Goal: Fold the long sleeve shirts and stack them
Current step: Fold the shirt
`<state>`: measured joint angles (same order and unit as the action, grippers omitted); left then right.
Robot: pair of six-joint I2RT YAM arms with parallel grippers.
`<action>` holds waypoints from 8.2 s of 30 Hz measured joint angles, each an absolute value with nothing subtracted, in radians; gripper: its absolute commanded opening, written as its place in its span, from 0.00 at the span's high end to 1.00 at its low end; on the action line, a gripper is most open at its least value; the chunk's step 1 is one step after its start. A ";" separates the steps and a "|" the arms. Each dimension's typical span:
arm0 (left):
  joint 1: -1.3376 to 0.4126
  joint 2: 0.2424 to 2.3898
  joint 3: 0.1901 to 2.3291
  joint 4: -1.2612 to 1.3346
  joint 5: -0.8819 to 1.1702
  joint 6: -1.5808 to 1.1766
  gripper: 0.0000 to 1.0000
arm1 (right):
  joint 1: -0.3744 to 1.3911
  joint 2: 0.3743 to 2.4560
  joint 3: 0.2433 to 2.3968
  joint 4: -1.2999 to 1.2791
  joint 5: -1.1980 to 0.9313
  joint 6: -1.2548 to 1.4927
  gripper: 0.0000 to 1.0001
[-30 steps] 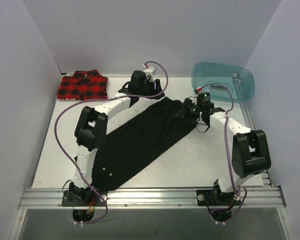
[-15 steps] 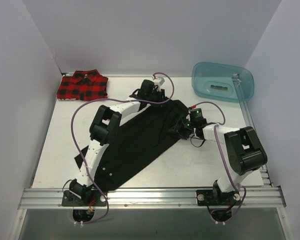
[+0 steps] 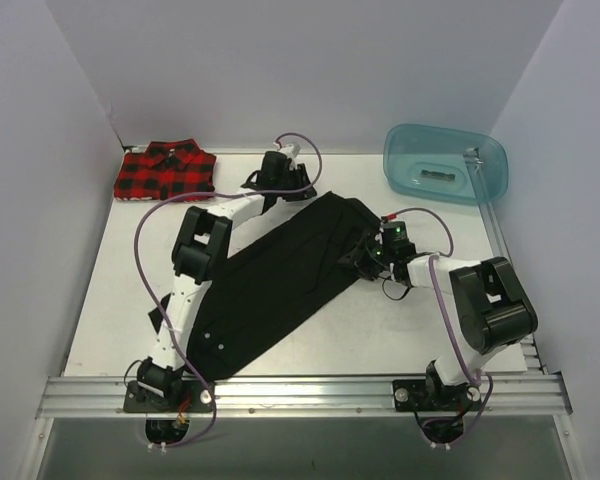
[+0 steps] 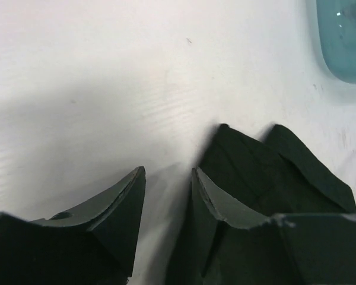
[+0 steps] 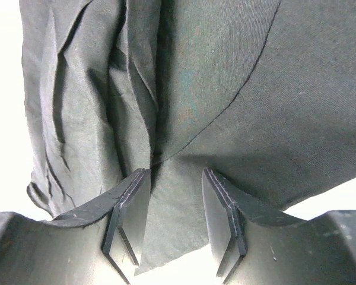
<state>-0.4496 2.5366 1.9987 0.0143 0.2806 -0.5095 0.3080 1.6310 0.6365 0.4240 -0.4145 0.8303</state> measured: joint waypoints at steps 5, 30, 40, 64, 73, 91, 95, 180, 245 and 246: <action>-0.428 2.523 1.983 0.019 0.271 -0.531 0.43 | 0.287 1.567 0.649 0.283 -0.377 0.759 0.59; -0.500 1.124 0.617 -0.546 -0.158 -0.651 0.12 | 0.421 1.493 0.856 -0.134 -0.153 0.568 0.85; -0.486 1.180 0.580 -0.523 -0.166 -0.756 0.16 | 0.425 1.810 1.051 -0.093 -0.160 0.574 0.82; -0.717 1.414 0.762 -0.154 0.130 -0.994 0.06 | 0.354 1.912 1.542 -0.307 -0.065 0.278 0.49; -0.691 1.215 0.756 -0.360 -0.102 -0.848 0.18 | 0.586 1.423 1.080 -0.303 -0.067 0.381 0.57; -0.658 1.444 0.732 -0.344 -0.052 -0.825 0.20 | 0.614 1.669 0.919 -0.170 -0.122 0.495 0.60; -0.658 1.443 0.739 -0.347 -0.039 -0.792 0.17 | 0.527 1.668 0.931 -0.176 -0.101 0.467 0.58; -0.396 1.118 0.481 0.073 0.365 -0.743 0.29 | 1.090 1.486 0.918 0.019 0.052 -0.131 1.00; -0.681 0.904 0.327 -0.192 0.210 -0.887 0.48 | 1.082 1.475 0.922 -0.028 -0.030 -0.063 0.96; -0.681 0.911 0.327 -0.190 0.178 -0.879 0.44 | 1.081 1.475 0.922 -0.027 -0.029 -0.060 0.96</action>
